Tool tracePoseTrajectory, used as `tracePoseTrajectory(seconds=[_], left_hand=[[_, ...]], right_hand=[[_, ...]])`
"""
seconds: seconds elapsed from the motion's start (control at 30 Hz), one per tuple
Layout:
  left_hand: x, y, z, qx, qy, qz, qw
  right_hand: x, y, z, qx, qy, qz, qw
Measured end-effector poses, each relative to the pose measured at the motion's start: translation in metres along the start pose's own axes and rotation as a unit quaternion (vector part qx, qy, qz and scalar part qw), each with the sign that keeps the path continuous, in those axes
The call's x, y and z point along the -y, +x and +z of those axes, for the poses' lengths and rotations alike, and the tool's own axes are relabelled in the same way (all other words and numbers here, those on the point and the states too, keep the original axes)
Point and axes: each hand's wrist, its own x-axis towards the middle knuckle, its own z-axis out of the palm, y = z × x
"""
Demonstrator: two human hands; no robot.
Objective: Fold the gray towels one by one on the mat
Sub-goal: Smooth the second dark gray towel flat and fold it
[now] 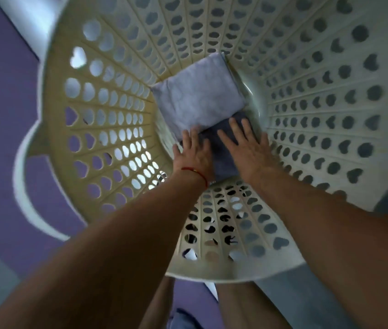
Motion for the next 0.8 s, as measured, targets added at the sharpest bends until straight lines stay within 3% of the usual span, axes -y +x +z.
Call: tracePoseTrajectory(seconds=[0.17,0.3,0.4,0.5,0.7,0.8], left_hand=[[0.003,-0.113,-0.09,-0.079,-0.094,0.043,0.991],[0.021,-0.25,-0.19,-0.155,-0.218,-0.015,0.963],[0.049,-0.341,-0.235,-0.207,-0.241,-0.021,0.948],[0.082,-0.436,-0.259,-0.259,-0.275,-0.047,0.925],[0.167,-0.602,-0.253,-0.358,-0.333,-0.194,0.85],[0.211,-0.659,-0.231,-0.383,-0.346,-0.271,0.812]], right_hand=[[0.022,-0.12,-0.081,-0.064,0.185,0.013,0.981],[0.042,-0.236,-0.16,-0.188,0.274,0.002,0.943],[0.063,-0.308,-0.216,-0.219,0.273,-0.026,0.936],[0.104,-0.371,-0.266,-0.196,0.26,-0.049,0.944],[0.22,-0.463,-0.319,-0.118,0.187,-0.15,0.964],[0.271,-0.489,-0.326,-0.128,0.126,-0.219,0.959]])
